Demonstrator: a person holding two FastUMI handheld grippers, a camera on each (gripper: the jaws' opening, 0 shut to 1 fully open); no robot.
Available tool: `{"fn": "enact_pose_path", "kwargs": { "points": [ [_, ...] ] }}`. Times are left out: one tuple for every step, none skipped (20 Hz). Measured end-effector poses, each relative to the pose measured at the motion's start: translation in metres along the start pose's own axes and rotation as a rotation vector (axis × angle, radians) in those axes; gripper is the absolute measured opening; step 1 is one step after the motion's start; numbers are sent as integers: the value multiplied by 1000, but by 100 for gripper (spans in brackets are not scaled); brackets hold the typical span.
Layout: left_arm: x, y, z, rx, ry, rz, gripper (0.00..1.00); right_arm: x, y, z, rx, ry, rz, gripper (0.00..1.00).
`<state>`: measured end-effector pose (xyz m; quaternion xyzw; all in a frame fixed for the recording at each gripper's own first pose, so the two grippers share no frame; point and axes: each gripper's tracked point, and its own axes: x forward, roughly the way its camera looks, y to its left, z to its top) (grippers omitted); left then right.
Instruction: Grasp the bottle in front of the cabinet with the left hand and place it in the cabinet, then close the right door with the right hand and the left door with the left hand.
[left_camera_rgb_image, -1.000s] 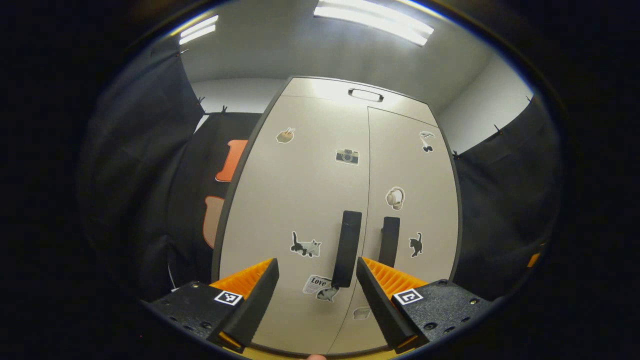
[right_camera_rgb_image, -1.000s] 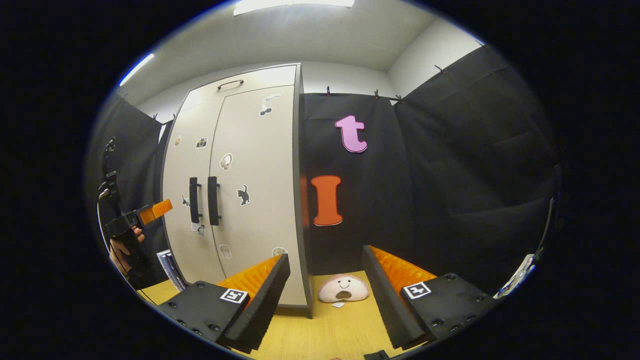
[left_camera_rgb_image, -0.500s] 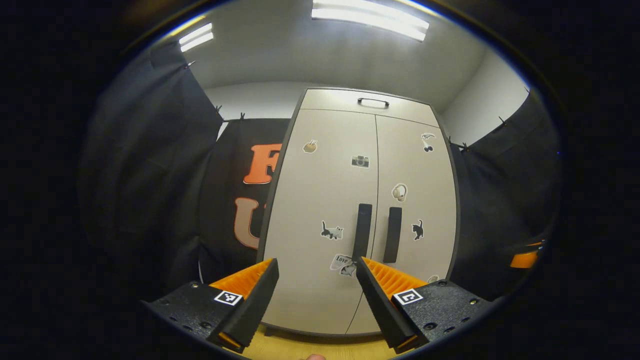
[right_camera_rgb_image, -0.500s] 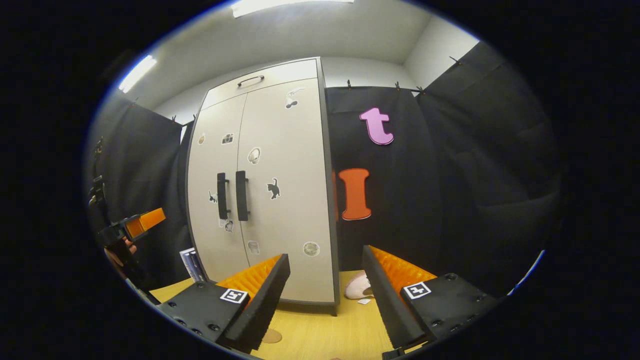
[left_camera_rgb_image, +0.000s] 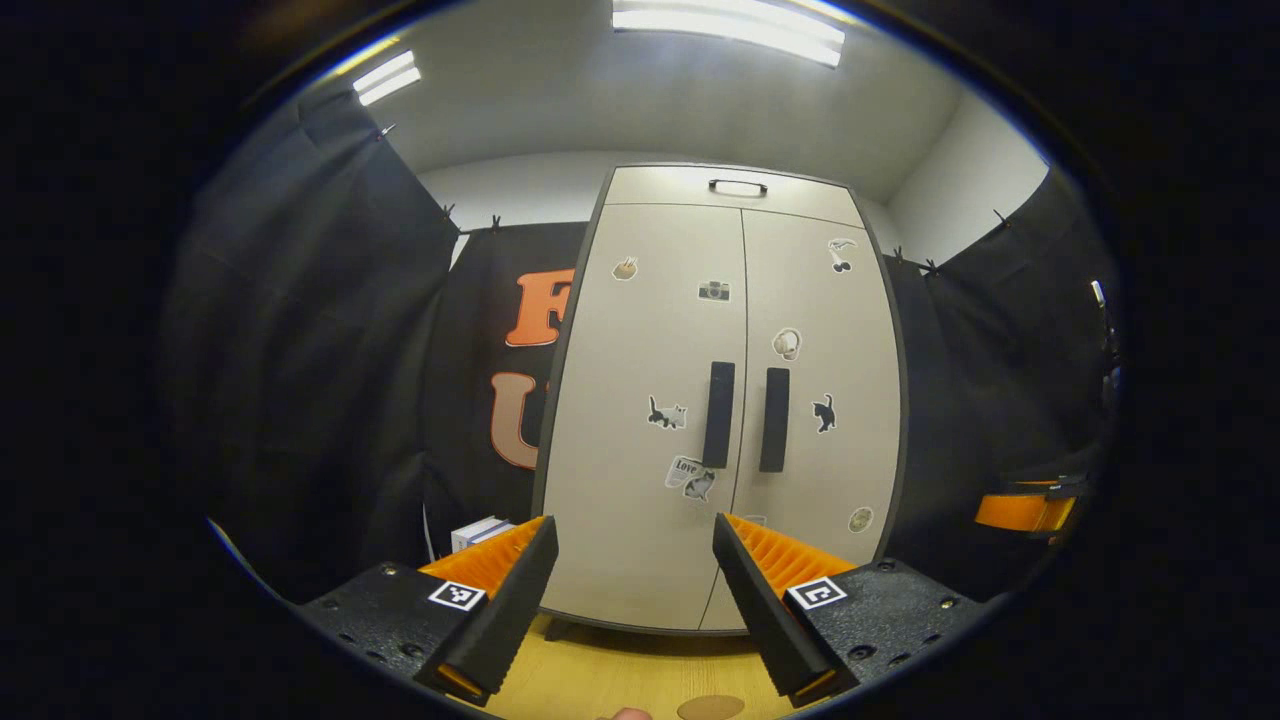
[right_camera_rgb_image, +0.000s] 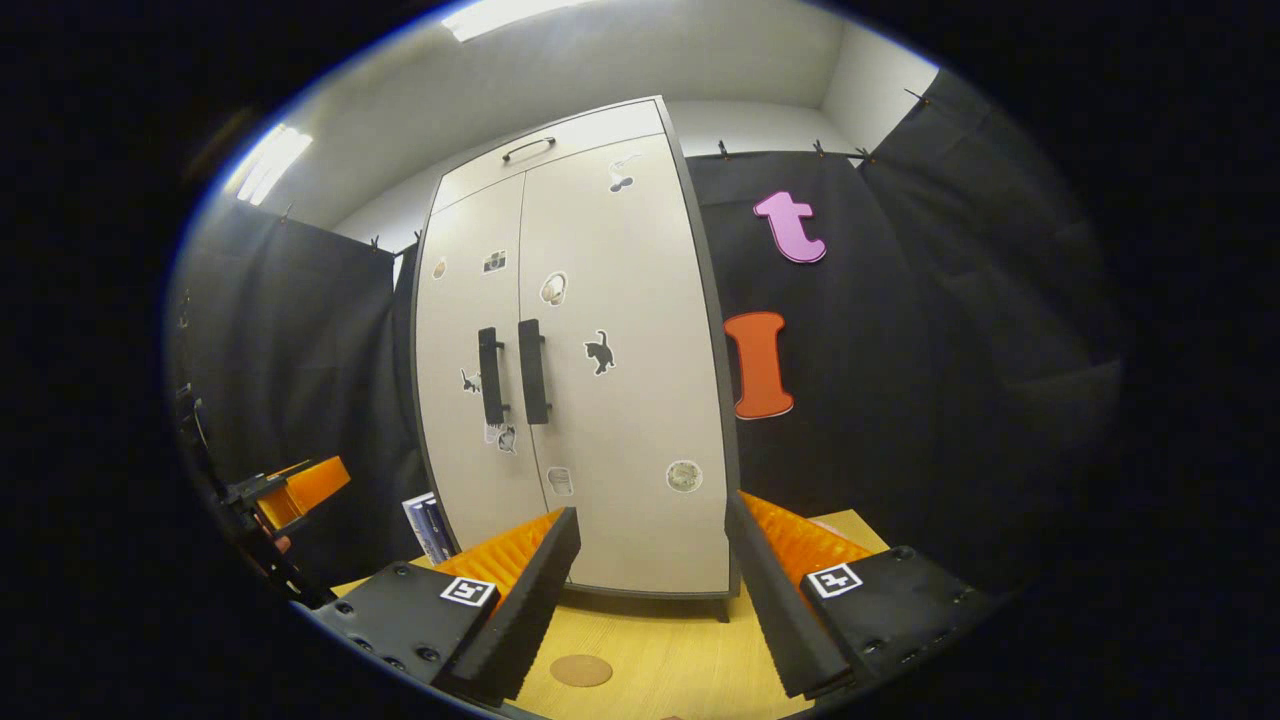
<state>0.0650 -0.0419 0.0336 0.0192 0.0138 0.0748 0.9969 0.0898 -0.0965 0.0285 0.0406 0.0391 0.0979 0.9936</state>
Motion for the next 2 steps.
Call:
{"fn": "enact_pose_path", "kwargs": {
  "points": [
    [-3,-5,-2,-4,1,-6,95,-1,2,-3,-8,3,1,97],
    [-5,-9,-4,-8,4,-13,95,-1,2,-5,-18,5,-7,97]
  ]
}}
